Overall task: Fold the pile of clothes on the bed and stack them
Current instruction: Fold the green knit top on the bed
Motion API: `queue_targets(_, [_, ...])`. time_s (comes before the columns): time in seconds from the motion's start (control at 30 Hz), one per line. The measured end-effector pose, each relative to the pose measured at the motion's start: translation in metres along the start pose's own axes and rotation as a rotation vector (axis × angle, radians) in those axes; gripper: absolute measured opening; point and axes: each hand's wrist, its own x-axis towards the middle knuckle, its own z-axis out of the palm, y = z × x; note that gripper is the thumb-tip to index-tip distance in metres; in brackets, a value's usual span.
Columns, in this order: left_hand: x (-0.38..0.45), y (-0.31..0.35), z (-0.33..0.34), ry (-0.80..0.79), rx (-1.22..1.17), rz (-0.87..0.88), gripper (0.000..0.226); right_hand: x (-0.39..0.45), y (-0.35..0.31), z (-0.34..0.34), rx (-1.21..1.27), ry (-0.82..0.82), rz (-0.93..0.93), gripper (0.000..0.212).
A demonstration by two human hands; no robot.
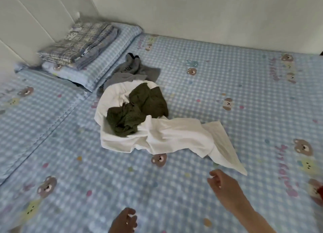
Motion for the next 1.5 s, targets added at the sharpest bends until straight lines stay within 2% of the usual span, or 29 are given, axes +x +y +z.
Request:
queue_targets(0.07, [0.019,0.006,-0.043,0.007,0.083,0.037,0.013,0.029,-0.059,0.031,0.004,0.033,-0.125,0.023])
queue_targets(0.17, [0.047,0.018,-0.092,0.087,0.060,0.040,0.010,0.066,-0.143,0.068,0.000,0.058,-0.283,0.029])
queue_targets(0.3, [0.084,0.035,-0.136,-0.022,-0.001,0.048,0.013,0.121,-0.239,0.131,-0.088,0.077,-0.457,0.039])
queue_targets(0.4, [0.105,0.040,-0.161,-0.061,-0.061,0.045,0.018,0.165,-0.278,0.176,-0.325,0.012,-0.416,0.051])
queue_targets(0.47, [0.115,0.043,-0.171,-0.057,-0.034,0.078,0.015,0.190,-0.284,0.190,-0.487,0.017,-0.341,0.050])
queue_targets(0.57, [0.133,0.053,-0.183,-0.107,0.032,0.124,0.015,0.201,-0.290,0.188,-0.571,0.084,-0.278,0.020])
queue_targets(0.63, [0.143,0.064,-0.185,-0.110,0.048,0.176,0.016,0.187,-0.296,0.177,-0.576,0.136,-0.406,0.020])
queue_targets(0.7, [0.148,0.078,-0.180,-0.093,-0.018,0.221,0.012,0.151,-0.302,0.166,-0.530,0.098,-0.545,0.023])
queue_targets(0.77, [0.151,0.095,-0.169,-0.054,-0.128,0.222,0.020,0.097,-0.298,0.155,-0.474,0.012,-0.594,0.025])
queue_targets(0.83, [0.150,0.108,-0.159,-0.062,-0.211,0.154,0.043,0.039,-0.285,0.148,-0.412,-0.120,-0.562,0.028])
queue_targets(0.87, [0.147,0.112,-0.157,-0.104,-0.237,0.107,0.058,0.015,-0.277,0.148,-0.383,-0.242,-0.517,0.029])
queue_targets(0.93, [0.141,0.107,-0.154,-0.232,-0.265,0.020,0.084,-0.020,-0.259,0.154,-0.354,-0.491,-0.345,0.029])
queue_targets(1.0, [0.131,0.090,-0.149,-0.312,-0.195,-0.083,0.091,-0.040,-0.235,0.165,-0.358,-0.608,-0.106,0.034])
queue_targets(1.03, [0.127,0.075,-0.147,-0.312,-0.152,-0.124,0.082,-0.050,-0.224,0.168,-0.328,-0.602,-0.027,0.036])
queue_targets(1.13, [0.116,0.033,-0.147,-0.149,-0.040,-0.123,0.015,-0.081,-0.188,0.180,-0.182,-0.530,0.141,0.017])
queue_targets(1.17, [0.111,0.020,-0.151,-0.066,0.011,-0.113,0.012,-0.089,-0.178,0.186,-0.175,-0.513,0.215,0.016])
queue_targets(1.23, [0.103,-0.007,-0.165,0.069,0.066,-0.086,0.022,-0.100,-0.157,0.196,-0.185,-0.399,0.266,0.024])
queue_targets(1.33, [0.088,-0.033,-0.185,0.085,0.101,-0.092,0.020,-0.088,-0.151,0.222,-0.372,-0.105,0.143,0.070])
queue_targets(1.37, [0.084,-0.040,-0.190,0.055,0.126,-0.098,0.024,-0.078,-0.156,0.232,-0.387,-0.064,0.124,0.079])
queue_targets(1.43, [0.082,-0.054,-0.199,0.042,0.200,-0.089,0.029,-0.057,-0.159,0.249,-0.390,-0.044,0.078,0.072])
queue_targets(1.5, [0.084,-0.064,-0.212,0.128,0.233,-0.057,0.025,-0.040,-0.147,0.255,-0.255,-0.041,0.099,0.037])
